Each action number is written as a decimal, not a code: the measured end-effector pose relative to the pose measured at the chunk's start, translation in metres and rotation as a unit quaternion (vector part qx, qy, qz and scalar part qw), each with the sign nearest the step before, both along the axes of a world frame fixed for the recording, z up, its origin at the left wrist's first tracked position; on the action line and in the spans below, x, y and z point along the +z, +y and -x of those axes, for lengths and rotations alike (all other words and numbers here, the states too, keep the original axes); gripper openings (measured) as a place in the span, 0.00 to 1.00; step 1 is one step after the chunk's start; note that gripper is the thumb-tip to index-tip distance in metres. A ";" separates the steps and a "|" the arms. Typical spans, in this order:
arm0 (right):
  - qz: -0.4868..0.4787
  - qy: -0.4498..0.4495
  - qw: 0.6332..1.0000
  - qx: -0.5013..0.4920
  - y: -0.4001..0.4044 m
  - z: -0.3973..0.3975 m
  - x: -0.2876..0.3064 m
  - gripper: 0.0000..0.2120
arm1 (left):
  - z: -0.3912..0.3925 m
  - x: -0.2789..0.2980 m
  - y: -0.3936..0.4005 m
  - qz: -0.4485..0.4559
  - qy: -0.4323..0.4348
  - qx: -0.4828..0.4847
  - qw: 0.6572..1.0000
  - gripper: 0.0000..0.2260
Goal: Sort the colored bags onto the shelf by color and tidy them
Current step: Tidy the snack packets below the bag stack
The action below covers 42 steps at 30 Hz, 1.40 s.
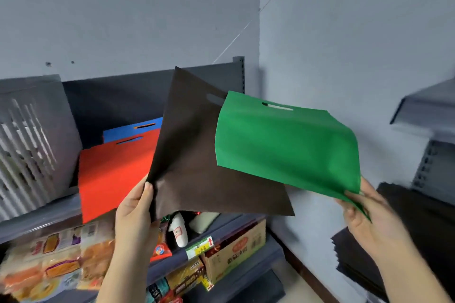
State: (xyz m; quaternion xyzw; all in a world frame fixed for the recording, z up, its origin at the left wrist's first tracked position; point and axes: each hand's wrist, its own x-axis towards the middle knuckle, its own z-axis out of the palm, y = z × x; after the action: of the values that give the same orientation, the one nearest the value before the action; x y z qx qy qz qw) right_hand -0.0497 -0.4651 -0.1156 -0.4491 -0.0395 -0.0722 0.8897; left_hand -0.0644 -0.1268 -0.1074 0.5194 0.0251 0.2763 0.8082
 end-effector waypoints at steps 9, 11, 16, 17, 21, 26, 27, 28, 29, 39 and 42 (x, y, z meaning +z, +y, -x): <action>0.026 0.091 0.981 -0.170 -0.028 0.115 -0.014 0.40 | -0.013 -0.037 -0.057 0.030 0.090 -0.204 0.974 0.20; 0.026 0.095 0.971 -0.216 -0.032 0.144 -0.020 0.20 | -0.015 -0.046 -0.075 0.027 0.098 -0.244 0.965 0.18; 0.033 0.173 0.924 -0.340 -0.036 0.224 -0.031 0.20 | -0.025 -0.080 -0.127 -0.019 0.145 -0.325 0.934 0.12; 0.031 0.184 0.915 -0.356 -0.037 0.239 -0.033 0.20 | -0.027 -0.086 -0.139 -0.038 0.153 -0.334 0.929 0.12; 0.026 0.212 0.885 -0.413 -0.043 0.292 -0.043 0.20 | -0.027 -0.091 -0.189 -0.076 0.159 -0.381 0.907 0.10; 0.024 0.252 0.855 -0.454 -0.056 0.339 -0.053 0.19 | -0.024 -0.083 -0.236 -0.152 0.148 -0.383 0.899 0.12; 0.025 0.255 0.852 -0.457 -0.061 0.347 -0.055 0.19 | -0.024 -0.081 -0.242 -0.171 0.144 -0.380 0.898 0.12; 0.023 0.256 0.851 -0.458 -0.064 0.352 -0.056 0.19 | -0.023 -0.077 -0.247 -0.213 0.130 -0.371 0.895 0.12; 0.021 0.258 0.852 -0.456 -0.068 0.357 -0.057 0.20 | -0.024 -0.075 -0.252 -0.258 0.114 -0.363 0.888 0.12; 0.076 0.282 0.844 -0.449 -0.127 0.374 -0.049 0.20 | -0.011 -0.062 -0.292 -0.710 0.007 -0.209 0.672 0.18; 0.088 0.298 0.835 -0.454 -0.145 0.376 -0.047 0.19 | 0.014 -0.065 -0.310 -0.682 -0.028 -0.257 0.684 0.18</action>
State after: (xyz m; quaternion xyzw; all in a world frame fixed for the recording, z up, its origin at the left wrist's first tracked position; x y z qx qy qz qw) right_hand -0.4257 -0.6104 -0.1622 -0.4929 0.4303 -0.3271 0.6818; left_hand -0.0784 -0.4363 -0.1725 0.9053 -0.3274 0.0124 0.2704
